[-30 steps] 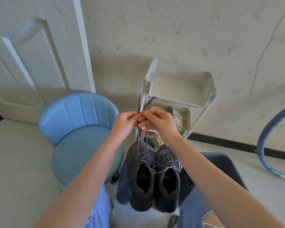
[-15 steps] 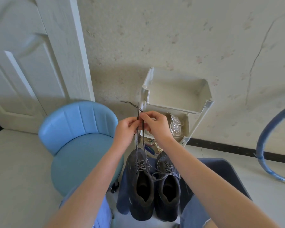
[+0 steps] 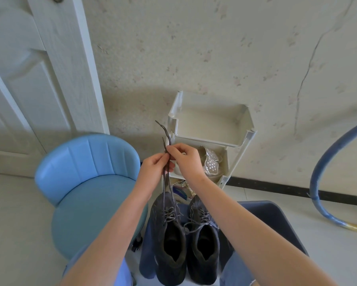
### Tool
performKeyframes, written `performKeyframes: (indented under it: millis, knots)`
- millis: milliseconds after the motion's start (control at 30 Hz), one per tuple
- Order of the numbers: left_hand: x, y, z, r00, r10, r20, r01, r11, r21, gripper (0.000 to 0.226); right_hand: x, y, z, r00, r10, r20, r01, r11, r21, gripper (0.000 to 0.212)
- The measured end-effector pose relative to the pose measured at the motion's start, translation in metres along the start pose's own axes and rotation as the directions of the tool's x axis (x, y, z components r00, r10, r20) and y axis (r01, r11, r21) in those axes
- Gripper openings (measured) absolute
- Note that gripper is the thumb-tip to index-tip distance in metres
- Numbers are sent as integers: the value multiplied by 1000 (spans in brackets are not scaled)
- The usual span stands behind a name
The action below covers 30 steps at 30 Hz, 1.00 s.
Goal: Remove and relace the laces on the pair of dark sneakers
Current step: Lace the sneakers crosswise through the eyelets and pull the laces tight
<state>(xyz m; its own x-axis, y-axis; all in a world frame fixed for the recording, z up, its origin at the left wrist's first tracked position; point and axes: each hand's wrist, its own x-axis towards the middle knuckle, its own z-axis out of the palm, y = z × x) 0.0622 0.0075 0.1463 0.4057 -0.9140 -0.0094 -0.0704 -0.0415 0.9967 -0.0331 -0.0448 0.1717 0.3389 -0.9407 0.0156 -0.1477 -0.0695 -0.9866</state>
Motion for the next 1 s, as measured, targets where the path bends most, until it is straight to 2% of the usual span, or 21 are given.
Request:
performKeyframes:
  millis: [233, 500, 600, 733, 900, 1000]
  knots:
    - [-2, 3, 3, 999, 17, 29, -15, 999, -51, 31, 1, 2, 0, 998, 38, 57, -37, 999, -16, 20]
    - [-3, 4, 3, 997, 16, 79, -12, 998, -57, 28, -7, -2, -8, 988, 78, 133, -105, 972, 209, 24]
    - [-5, 2, -1, 994, 43, 99, -38, 998, -58, 27, -5, 1, -8, 981, 125, 148, -154, 967, 202, 21]
    - [-6, 1, -2, 992, 75, 101, -67, 995, -77, 23, -2, 5, -6, 974, 115, 193, -155, 966, 205, 24]
    - [-5, 4, -3, 994, 40, 99, -30, 994, -106, 25, 0, 7, -6, 977, 84, 195, -124, 971, 204, 27]
    - [-4, 5, -4, 993, 12, 118, 1, 994, -111, 22, -1, 7, -7, 974, 97, 204, -154, 946, 287, 29]
